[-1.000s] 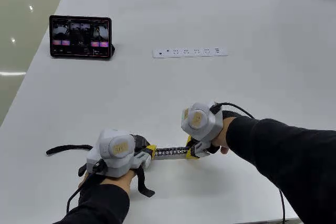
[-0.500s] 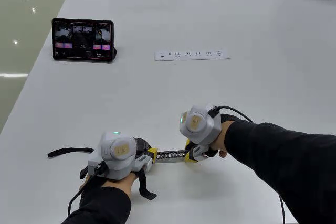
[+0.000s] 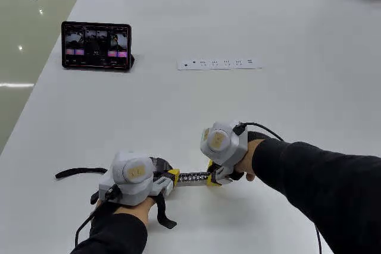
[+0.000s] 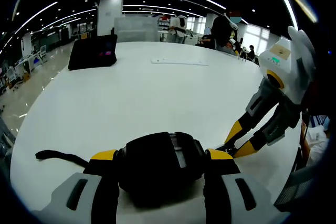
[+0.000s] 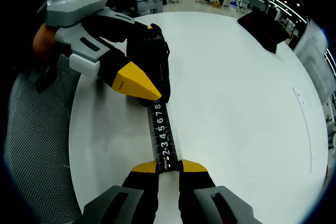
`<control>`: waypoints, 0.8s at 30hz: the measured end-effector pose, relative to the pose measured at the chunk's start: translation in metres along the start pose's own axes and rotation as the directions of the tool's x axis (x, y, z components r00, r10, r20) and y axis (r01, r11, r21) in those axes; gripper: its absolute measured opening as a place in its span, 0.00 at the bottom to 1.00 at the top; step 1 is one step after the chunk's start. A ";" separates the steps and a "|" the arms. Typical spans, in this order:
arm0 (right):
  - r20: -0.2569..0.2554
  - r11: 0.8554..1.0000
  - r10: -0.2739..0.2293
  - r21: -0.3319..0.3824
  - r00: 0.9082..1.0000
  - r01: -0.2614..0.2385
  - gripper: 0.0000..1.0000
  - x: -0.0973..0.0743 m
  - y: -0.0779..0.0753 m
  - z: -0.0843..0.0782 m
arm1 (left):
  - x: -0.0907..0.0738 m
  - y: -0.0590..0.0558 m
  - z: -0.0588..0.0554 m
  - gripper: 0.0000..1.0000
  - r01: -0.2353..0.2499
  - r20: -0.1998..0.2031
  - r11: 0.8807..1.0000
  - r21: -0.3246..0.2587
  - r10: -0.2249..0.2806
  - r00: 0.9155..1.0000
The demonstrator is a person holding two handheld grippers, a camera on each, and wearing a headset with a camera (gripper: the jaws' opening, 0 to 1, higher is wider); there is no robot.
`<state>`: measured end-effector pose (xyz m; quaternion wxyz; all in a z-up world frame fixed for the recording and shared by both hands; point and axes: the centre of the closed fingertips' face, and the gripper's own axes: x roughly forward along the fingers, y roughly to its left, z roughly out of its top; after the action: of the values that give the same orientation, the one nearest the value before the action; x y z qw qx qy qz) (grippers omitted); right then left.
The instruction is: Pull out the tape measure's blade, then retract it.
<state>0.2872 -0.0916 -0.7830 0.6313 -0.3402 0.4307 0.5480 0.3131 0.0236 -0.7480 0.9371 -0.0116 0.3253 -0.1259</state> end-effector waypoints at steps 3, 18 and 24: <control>0.003 1.000 0.001 -0.007 1.000 -0.001 0.10 0.001 0.001 0.002 | 0.000 0.001 0.001 0.61 0.003 0.003 1.000 -0.009 -0.003 1.000; 0.039 1.000 0.014 0.006 0.999 -0.014 0.10 0.006 0.002 0.012 | -0.001 0.002 0.001 0.60 0.015 0.005 0.999 -0.033 -0.015 1.000; 0.044 1.000 0.021 -0.002 0.999 -0.021 0.10 0.007 0.002 0.017 | -0.001 0.002 0.001 0.60 0.015 0.003 0.999 -0.039 -0.015 1.000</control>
<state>0.2879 -0.0728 -0.7830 0.6346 -0.3240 0.4199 0.5622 0.3133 0.0259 -0.7469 0.9361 -0.0327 0.3264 -0.1267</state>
